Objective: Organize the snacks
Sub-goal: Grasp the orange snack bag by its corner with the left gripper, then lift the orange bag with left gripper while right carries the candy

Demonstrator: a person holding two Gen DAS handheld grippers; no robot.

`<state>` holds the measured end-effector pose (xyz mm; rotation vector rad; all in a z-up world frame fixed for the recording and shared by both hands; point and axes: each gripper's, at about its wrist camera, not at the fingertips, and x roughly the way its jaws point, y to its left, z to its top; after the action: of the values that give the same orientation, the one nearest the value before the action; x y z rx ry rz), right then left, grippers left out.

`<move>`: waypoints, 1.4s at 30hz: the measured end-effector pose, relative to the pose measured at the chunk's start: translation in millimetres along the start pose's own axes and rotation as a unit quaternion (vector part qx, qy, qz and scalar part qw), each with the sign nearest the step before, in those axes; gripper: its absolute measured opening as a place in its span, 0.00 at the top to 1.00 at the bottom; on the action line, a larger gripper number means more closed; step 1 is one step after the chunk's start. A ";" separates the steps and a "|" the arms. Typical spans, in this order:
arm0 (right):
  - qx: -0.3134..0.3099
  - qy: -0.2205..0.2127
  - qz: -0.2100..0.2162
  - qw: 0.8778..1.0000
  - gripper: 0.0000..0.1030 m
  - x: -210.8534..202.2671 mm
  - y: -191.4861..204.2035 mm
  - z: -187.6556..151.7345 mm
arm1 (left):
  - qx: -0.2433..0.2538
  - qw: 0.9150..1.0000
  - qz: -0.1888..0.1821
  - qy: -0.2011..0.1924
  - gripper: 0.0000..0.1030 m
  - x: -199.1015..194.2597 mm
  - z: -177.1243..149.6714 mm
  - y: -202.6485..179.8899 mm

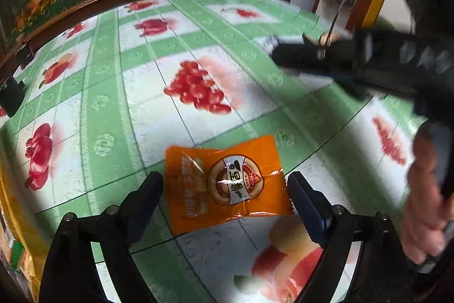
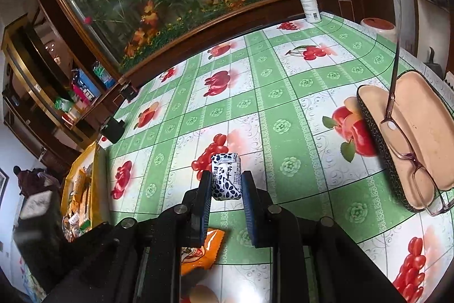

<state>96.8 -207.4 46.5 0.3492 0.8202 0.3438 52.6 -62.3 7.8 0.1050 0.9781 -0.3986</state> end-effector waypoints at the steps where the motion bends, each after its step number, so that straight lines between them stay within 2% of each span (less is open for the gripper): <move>1: -0.001 0.000 0.001 1.000 0.78 0.4 0.4 -0.1 | 0.010 1.000 0.011 -0.007 0.12 0.9 -1.2 -2.7; 5: -0.001 -0.002 0.002 1.000 0.78 -0.5 1.3 -0.4 | 0.026 0.999 0.034 -0.022 0.12 2.9 -6.0 -5.1; 9: 0.000 -0.001 -0.001 1.000 0.78 0.9 0.7 -0.8 | 0.014 0.998 0.043 -0.033 0.28 -0.4 -4.6 1.3; 10: 0.000 0.000 -0.001 1.000 0.78 1.8 0.9 -1.1 | 0.014 0.998 0.045 -0.036 0.36 -1.4 -4.1 2.0; 11: -0.001 0.001 -0.001 1.000 0.78 2.4 1.4 -1.5 | 0.014 0.998 0.045 -0.038 0.39 -1.9 -3.6 3.3; 12: -0.002 0.002 -0.002 1.000 0.78 3.1 2.3 -2.0 | 0.013 0.998 0.046 -0.039 0.46 -2.1 -3.2 4.5; 13: -0.003 0.002 -0.003 1.000 0.78 3.4 2.6 -2.3 | 0.012 0.998 0.050 -0.045 0.77 -4.5 -3.8 5.7; 15: -0.006 0.004 -0.005 1.000 0.78 5.0 3.8 -3.2 | 0.010 0.997 0.054 -0.048 0.84 -4.4 -3.1 7.4; 19: -0.013 0.010 -0.008 1.000 0.78 9.1 7.3 -5.4 | 0.007 0.998 0.049 -0.048 0.85 -4.9 -1.7 9.5; 25: -0.022 0.016 -0.007 1.000 0.78 12.9 12.4 -9.2 | -0.029 0.998 0.028 -0.052 0.86 -12.1 0.4 32.6; 42: -0.095 0.025 0.015 0.995 0.78 24.5 55.0 -30.0 | -0.074 0.991 0.040 -0.104 0.85 -49.1 4.9 70.5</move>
<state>80.8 -143.1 35.4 0.1767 0.8256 0.4570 58.6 15.3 44.6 -0.0313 0.7910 -0.2577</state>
